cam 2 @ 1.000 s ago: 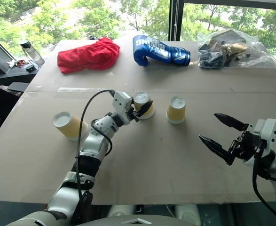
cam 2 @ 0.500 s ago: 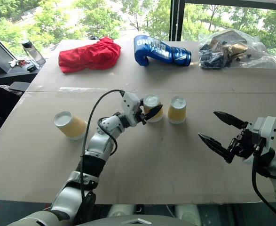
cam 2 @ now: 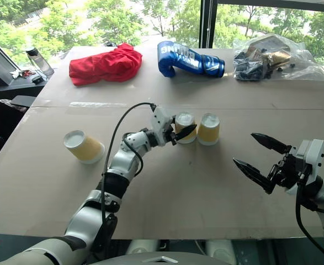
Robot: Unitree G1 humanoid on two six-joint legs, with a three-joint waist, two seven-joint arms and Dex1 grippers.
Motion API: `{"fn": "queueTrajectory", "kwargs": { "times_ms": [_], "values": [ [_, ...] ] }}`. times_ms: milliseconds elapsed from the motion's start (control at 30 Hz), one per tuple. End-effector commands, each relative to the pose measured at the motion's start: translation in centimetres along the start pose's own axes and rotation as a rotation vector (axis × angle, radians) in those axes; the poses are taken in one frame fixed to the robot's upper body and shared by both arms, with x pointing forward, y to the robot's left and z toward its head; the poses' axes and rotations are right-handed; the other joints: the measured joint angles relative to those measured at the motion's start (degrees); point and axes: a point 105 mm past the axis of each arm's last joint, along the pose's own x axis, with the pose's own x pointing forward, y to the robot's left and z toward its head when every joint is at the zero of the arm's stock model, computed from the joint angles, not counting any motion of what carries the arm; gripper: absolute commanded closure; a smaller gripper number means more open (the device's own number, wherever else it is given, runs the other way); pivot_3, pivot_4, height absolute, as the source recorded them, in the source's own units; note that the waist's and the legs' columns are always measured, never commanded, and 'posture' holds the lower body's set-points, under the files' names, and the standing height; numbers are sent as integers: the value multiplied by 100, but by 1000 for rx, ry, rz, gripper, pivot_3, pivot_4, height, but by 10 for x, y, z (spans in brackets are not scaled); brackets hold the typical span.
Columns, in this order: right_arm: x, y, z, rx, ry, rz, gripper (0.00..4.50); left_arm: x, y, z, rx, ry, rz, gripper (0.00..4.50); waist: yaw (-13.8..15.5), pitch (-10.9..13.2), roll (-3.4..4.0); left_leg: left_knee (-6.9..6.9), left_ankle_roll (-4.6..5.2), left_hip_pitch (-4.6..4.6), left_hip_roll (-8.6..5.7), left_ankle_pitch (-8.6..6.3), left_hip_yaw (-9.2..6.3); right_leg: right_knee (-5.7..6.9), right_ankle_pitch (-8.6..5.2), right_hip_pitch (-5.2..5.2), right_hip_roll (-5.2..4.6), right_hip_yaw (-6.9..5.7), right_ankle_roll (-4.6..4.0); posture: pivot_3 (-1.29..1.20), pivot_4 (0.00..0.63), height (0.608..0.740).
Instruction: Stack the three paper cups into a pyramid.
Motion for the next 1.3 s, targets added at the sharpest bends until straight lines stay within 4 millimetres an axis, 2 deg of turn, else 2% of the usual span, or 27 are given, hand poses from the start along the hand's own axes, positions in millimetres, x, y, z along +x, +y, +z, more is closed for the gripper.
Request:
{"fn": "queueTrajectory", "kwargs": {
  "times_ms": [33,633,667,700,800,1067,1300],
  "values": [
    [1,4,12,-39,-37,12,0,4,1,10,35,-30,-10,2261,0,0,0,0,0,0,0,0,0,0,0,0,0,0,0,0,150,740],
    [2,4,11,-40,-44,20,0,2,3,5,-8,-14,-6,2261,0,0,0,1,0,0,0,0,-1,1,0,0,0,0,0,0,150,740],
    [2,4,10,-40,-44,20,0,2,4,4,-17,-13,-2,1486,0,0,0,1,0,0,0,0,-1,2,0,0,0,0,0,0,150,740],
    [1,4,10,-39,-43,20,0,2,4,4,-22,-13,1,1486,0,0,0,1,0,0,0,0,-1,2,0,0,0,0,0,0,150,740],
    [-1,3,8,-37,-38,20,0,1,4,6,-21,-23,5,85,-1,0,0,1,0,0,0,0,-1,2,0,0,0,0,0,0,150,740],
    [-1,3,6,-36,-32,24,0,-5,-2,18,-24,-84,-10,36,0,0,0,1,0,0,1,0,-1,2,0,0,0,0,0,0,150,740],
    [-3,4,3,-33,-24,29,0,-20,-5,32,8,-95,-16,36,-2,-1,1,2,-1,1,2,1,-2,4,0,0,1,0,0,0,150,740]
  ]
}}
